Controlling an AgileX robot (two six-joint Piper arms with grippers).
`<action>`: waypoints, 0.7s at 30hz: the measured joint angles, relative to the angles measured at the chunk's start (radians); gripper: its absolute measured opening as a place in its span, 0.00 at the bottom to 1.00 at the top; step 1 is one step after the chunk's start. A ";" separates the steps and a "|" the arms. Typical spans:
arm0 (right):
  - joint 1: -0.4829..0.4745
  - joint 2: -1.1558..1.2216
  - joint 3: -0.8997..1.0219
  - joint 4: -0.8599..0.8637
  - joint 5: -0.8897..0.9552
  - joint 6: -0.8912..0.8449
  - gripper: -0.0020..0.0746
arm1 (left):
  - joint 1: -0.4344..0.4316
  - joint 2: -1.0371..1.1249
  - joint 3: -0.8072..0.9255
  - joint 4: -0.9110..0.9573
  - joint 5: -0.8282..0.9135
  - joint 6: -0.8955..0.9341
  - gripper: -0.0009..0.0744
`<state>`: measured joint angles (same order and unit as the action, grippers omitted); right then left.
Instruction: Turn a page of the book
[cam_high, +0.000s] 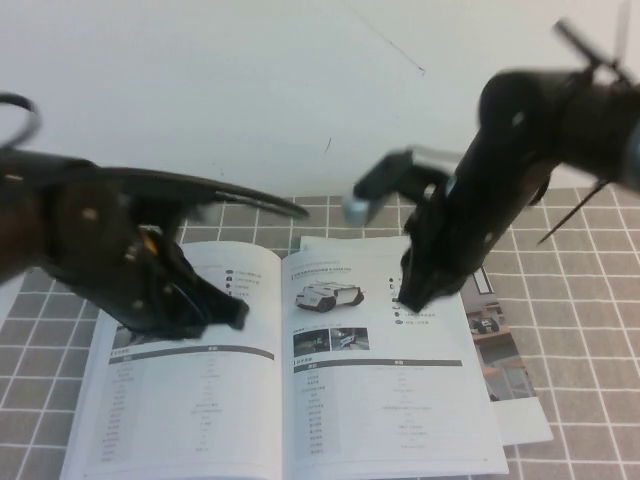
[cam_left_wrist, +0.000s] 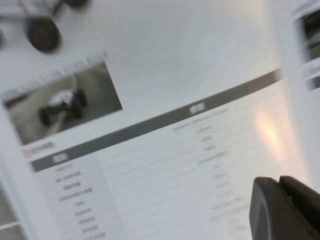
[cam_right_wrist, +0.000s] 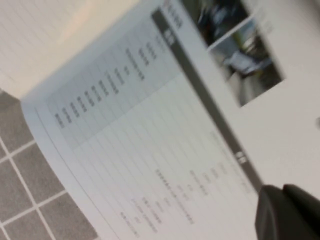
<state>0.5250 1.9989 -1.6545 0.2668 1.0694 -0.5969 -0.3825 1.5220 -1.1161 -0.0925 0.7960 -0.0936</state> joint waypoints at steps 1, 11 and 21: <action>0.000 -0.049 -0.002 -0.010 -0.009 0.000 0.03 | 0.000 -0.060 0.000 -0.002 0.008 0.002 0.01; 0.000 -0.483 0.089 -0.148 -0.041 0.049 0.03 | 0.000 -0.732 0.120 -0.004 -0.113 0.057 0.01; 0.000 -0.805 0.479 -0.267 -0.172 0.178 0.03 | 0.000 -1.209 0.338 0.005 -0.102 -0.079 0.01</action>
<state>0.5250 1.1939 -1.1757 0.0000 0.8971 -0.4190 -0.3825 0.3131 -0.7781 -0.0873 0.6939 -0.1722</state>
